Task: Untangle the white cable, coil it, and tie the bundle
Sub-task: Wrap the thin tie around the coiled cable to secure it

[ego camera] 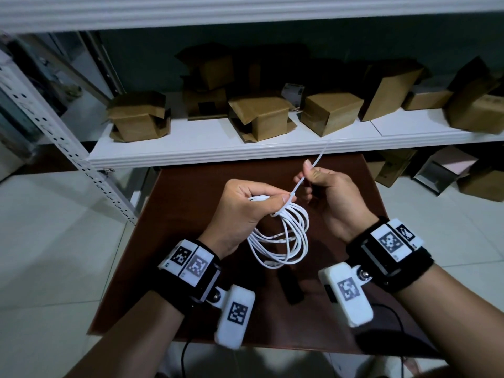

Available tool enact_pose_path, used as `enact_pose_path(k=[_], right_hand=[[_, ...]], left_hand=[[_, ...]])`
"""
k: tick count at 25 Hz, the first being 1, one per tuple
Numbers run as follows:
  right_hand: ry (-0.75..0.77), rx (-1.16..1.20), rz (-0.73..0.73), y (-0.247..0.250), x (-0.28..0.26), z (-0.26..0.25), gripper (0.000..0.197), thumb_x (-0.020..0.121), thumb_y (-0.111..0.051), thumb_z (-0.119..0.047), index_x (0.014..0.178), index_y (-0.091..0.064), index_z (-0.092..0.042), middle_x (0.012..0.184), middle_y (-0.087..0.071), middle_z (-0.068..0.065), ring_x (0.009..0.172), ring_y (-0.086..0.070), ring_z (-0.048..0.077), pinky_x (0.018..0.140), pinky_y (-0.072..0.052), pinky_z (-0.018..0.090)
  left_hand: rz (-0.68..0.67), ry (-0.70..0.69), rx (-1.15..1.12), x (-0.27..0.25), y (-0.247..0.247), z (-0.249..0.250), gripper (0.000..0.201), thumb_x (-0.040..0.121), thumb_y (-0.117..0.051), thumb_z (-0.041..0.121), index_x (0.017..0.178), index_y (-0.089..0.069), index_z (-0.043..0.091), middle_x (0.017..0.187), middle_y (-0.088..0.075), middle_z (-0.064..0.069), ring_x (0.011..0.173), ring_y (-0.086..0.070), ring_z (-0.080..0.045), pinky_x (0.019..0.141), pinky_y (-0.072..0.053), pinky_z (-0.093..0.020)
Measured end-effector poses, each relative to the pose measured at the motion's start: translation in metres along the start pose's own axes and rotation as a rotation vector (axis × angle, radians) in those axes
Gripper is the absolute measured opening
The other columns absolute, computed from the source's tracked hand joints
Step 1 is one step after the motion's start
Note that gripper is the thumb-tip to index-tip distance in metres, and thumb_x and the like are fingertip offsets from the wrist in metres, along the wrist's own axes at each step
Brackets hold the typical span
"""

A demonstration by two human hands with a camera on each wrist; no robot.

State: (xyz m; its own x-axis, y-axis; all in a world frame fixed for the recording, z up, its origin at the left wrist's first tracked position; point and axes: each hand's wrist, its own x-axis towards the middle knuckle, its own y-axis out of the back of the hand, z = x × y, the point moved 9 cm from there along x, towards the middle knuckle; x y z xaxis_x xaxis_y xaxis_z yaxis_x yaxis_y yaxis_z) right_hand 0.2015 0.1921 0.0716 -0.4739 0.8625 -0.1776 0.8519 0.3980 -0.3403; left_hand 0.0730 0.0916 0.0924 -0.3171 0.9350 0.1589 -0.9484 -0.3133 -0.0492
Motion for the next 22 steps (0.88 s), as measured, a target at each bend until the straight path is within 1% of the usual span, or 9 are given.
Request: enact_pose_path(k=[3,5,7,10,11,13,15,17,22], right_hand=[[0.021,-0.031,-0.013,0.001,0.001,-0.004,0.024,0.1,-0.064,-0.02,0.083,-0.061,-0.003,0.075,-0.062,0.006,0.053,-0.042,0.007,0.051,-0.035,0.017],[0.033,-0.082,-0.038,-0.002,-0.002,-0.002,0.026,0.099,-0.065,-0.022,0.084,-0.062,0.0,0.071,-0.06,0.006,0.053,-0.04,0.009,0.052,-0.037,0.017],[0.035,-0.099,-0.034,-0.003,-0.003,0.001,0.027,0.098,-0.067,-0.023,0.085,-0.062,0.0,0.063,-0.058,0.002,0.053,-0.04,0.009,0.052,-0.038,0.017],[0.056,-0.113,-0.004,0.001,-0.002,-0.001,0.03,0.097,-0.069,-0.024,0.085,-0.064,0.002,0.068,-0.058,0.007,0.057,-0.045,0.011,0.053,-0.042,0.018],[0.061,-0.106,0.004,0.002,-0.002,-0.002,0.03,0.097,-0.07,-0.024,0.086,-0.064,0.003,0.071,-0.058,0.011,0.058,-0.048,0.012,0.054,-0.044,0.018],[0.063,-0.096,0.024,0.003,-0.002,-0.002,0.029,0.096,-0.072,-0.022,0.079,-0.064,0.0,0.075,-0.06,0.013,0.062,-0.052,0.013,0.058,-0.048,0.019],[0.074,-0.106,0.038,0.003,-0.003,-0.003,0.029,0.095,-0.073,-0.021,0.075,-0.062,-0.003,0.077,-0.062,0.013,0.063,-0.054,0.012,0.061,-0.049,0.019],[0.09,-0.113,0.046,0.002,-0.003,-0.004,0.028,0.095,-0.072,-0.019,0.078,-0.062,0.0,0.076,-0.062,0.012,0.062,-0.055,0.01,0.06,-0.048,0.017],[0.125,-0.128,0.074,0.002,-0.008,-0.011,0.024,0.097,-0.07,-0.017,0.092,-0.065,0.005,0.07,-0.057,0.01,0.05,-0.048,0.004,0.05,-0.041,0.015]], left_hand=[[-0.024,0.064,-0.021,-0.001,-0.004,-0.002,0.014,0.093,-0.066,-0.01,0.102,-0.076,-0.015,0.059,-0.072,0.004,0.047,-0.058,0.003,0.052,-0.04,-0.005],[-0.039,0.118,-0.084,-0.003,-0.006,-0.007,0.021,0.097,-0.066,0.004,0.097,-0.079,-0.012,0.061,-0.07,-0.01,0.043,-0.049,-0.004,0.046,-0.035,-0.012],[0.006,0.166,-0.112,-0.005,-0.005,-0.01,0.032,0.1,-0.066,0.02,0.092,-0.08,-0.008,0.052,-0.062,-0.01,0.037,-0.036,-0.006,0.04,-0.026,-0.015],[0.067,0.167,-0.096,-0.004,-0.002,-0.014,0.029,0.096,-0.07,0.013,0.096,-0.076,-0.015,0.042,-0.058,0.007,0.035,-0.043,0.002,0.043,-0.032,-0.008],[0.064,0.163,-0.083,-0.004,-0.003,-0.013,0.026,0.093,-0.074,0.011,0.095,-0.077,-0.015,0.045,-0.061,0.006,0.04,-0.048,0.002,0.047,-0.035,-0.008],[0.042,0.173,-0.066,-0.002,-0.002,-0.018,0.021,0.085,-0.083,0.011,0.092,-0.08,-0.009,0.06,-0.071,-0.007,0.052,-0.057,-0.008,0.054,-0.042,-0.015],[0.035,0.217,-0.036,-0.002,-0.003,-0.023,0.016,0.083,-0.084,0.007,0.09,-0.081,-0.007,0.065,-0.072,-0.014,0.049,-0.055,-0.007,0.051,-0.04,-0.014],[0.038,0.233,-0.022,-0.004,-0.005,-0.024,0.016,0.084,-0.083,0.003,0.089,-0.079,-0.011,0.063,-0.071,-0.013,0.044,-0.053,-0.002,0.046,-0.037,-0.011],[0.055,0.246,-0.013,-0.004,-0.005,-0.019,0.018,0.087,-0.078,-0.003,0.096,-0.075,-0.018,0.046,-0.061,0.005,0.032,-0.043,0.003,0.04,-0.03,-0.006]])
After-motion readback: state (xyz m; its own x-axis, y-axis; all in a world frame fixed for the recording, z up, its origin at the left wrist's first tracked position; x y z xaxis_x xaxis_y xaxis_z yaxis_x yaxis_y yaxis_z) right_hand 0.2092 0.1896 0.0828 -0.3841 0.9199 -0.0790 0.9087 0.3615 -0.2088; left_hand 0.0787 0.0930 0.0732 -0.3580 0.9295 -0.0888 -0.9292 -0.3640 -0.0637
